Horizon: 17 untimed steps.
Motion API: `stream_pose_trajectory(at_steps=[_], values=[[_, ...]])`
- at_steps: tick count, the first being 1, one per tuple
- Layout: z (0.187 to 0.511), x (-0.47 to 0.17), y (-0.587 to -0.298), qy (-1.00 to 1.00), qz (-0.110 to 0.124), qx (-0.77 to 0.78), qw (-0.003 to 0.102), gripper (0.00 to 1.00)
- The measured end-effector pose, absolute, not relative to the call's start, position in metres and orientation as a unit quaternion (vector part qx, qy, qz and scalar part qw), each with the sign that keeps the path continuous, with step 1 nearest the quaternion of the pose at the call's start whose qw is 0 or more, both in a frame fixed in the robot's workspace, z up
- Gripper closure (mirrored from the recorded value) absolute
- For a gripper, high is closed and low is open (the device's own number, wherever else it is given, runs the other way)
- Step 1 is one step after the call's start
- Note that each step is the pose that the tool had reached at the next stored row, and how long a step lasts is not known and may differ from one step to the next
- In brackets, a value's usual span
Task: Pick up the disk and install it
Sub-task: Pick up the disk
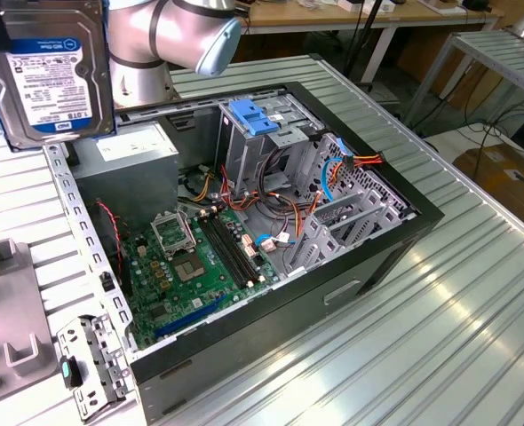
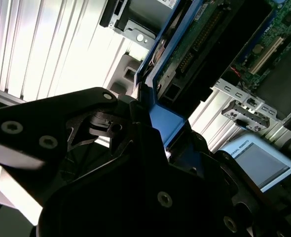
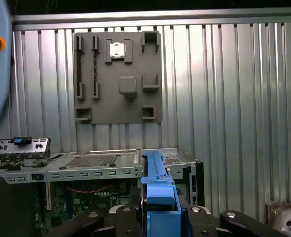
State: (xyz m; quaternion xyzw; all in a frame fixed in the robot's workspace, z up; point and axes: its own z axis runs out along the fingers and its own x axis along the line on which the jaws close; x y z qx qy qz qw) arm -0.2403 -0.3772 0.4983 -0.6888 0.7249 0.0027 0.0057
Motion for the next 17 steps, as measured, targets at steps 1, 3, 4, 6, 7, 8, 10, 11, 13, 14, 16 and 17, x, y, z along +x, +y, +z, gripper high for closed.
stream_pose_trajectory(at_steps=[1, 3, 4, 6, 7, 8, 10, 11, 13, 14, 16, 17], values=[[0.498, -0.238, -0.377, 0.725, 0.003, -0.689, 0.006, 0.63], [0.498, -0.232, -0.377, 0.725, 0.003, -0.689, 0.006, 0.63], [0.498, -0.229, -0.377, 0.725, 0.003, -0.689, 0.006, 0.63], [0.498, -0.222, -0.377, 0.725, 0.003, -0.689, 0.006, 0.63], [0.498, -0.219, -0.377, 0.725, 0.003, -0.689, 0.006, 0.63], [0.498, -0.217, -0.377, 0.725, 0.003, -0.689, 0.006, 0.63], [0.498, -0.208, -0.377, 0.725, 0.002, -0.689, 0.006, 0.63], [0.498, -0.205, -0.377, 0.725, 0.002, -0.689, 0.006, 0.63], [0.498, -0.2, -0.378, 0.725, 0.002, -0.689, 0.006, 0.63], [0.498, -0.199, -0.378, 0.725, 0.002, -0.689, 0.006, 0.63], [0.498, -0.196, -0.379, 0.725, 0.002, -0.689, 0.006, 0.63], [0.498, -0.195, -0.38, 0.725, 0.002, -0.689, 0.006, 0.63]])
